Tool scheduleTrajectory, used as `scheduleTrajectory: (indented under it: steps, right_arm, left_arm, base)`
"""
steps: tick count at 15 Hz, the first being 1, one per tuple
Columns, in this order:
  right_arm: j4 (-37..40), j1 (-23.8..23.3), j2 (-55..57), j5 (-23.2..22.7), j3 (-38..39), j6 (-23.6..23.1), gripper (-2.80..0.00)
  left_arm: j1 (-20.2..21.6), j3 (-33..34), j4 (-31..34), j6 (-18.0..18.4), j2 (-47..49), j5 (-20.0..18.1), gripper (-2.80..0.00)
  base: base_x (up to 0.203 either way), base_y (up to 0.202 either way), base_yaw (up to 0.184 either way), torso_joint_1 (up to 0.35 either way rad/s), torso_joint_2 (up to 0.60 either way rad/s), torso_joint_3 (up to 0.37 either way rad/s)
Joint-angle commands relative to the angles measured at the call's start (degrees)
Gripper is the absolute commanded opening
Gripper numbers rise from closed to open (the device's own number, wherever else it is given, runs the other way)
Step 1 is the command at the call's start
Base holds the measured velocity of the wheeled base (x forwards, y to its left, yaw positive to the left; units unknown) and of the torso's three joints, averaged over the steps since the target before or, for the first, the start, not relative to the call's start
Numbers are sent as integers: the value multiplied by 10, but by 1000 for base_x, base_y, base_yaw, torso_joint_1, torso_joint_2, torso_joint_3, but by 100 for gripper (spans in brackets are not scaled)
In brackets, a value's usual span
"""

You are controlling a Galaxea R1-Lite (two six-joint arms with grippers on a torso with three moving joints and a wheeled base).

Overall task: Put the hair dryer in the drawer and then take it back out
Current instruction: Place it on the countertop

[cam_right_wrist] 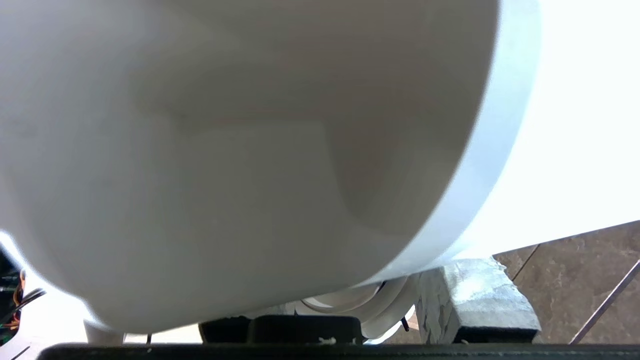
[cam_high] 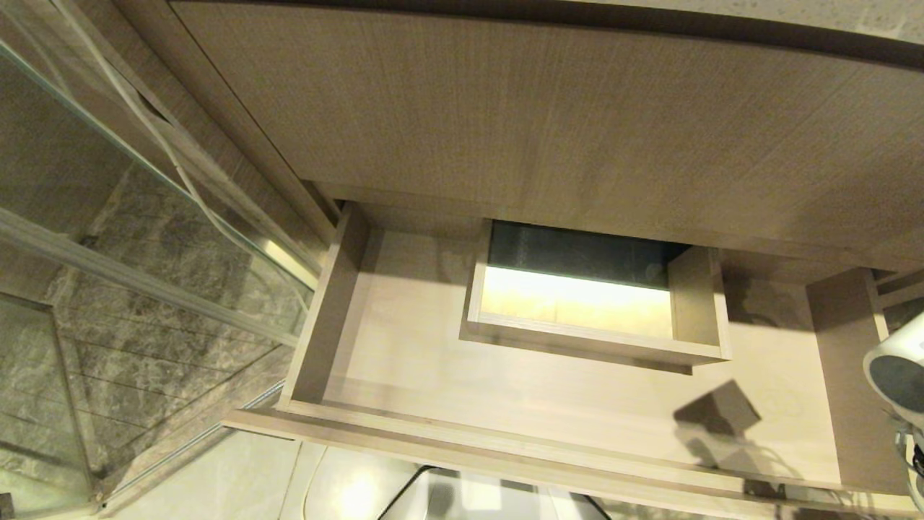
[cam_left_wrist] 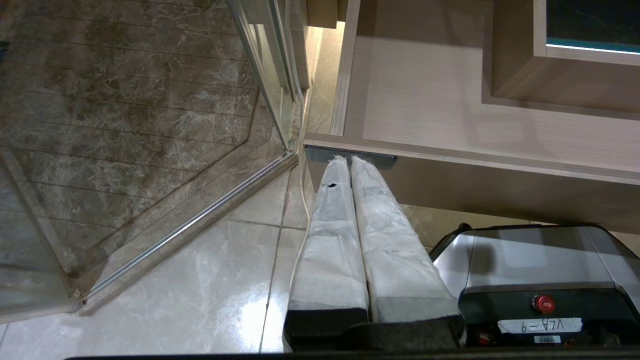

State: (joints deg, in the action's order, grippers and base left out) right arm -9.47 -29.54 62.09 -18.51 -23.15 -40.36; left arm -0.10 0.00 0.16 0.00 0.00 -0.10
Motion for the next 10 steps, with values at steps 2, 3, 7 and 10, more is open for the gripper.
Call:
scheduleTrajectory:
  steps: [2, 3, 7, 10]
  right_arm:
    - [-5, 0, -1, -1, 1, -2, -280]
    - [-7, 0, -1, -1, 1, -2, -280]
    - [-6, 0, -2, -1, 2, -2, -280]
    - [-7, 0, -6, -1, 5, -2, -280]
  left_arm:
    - [0, 1, 0, 0, 0, 0, -280]
    - [0, 1, 0, 0, 0, 0, -280]
    - [0, 1, 0, 0, 0, 0, -280]
    - [0, 1, 0, 0, 0, 0, -280]
  base:
    - [0, 0, 0, 0, 0, 0]
    - [0, 0, 0, 0, 0, 0]
    - [0, 0, 0, 124, -208, -70]
    - [0, 0, 0, 130, -449, -178]
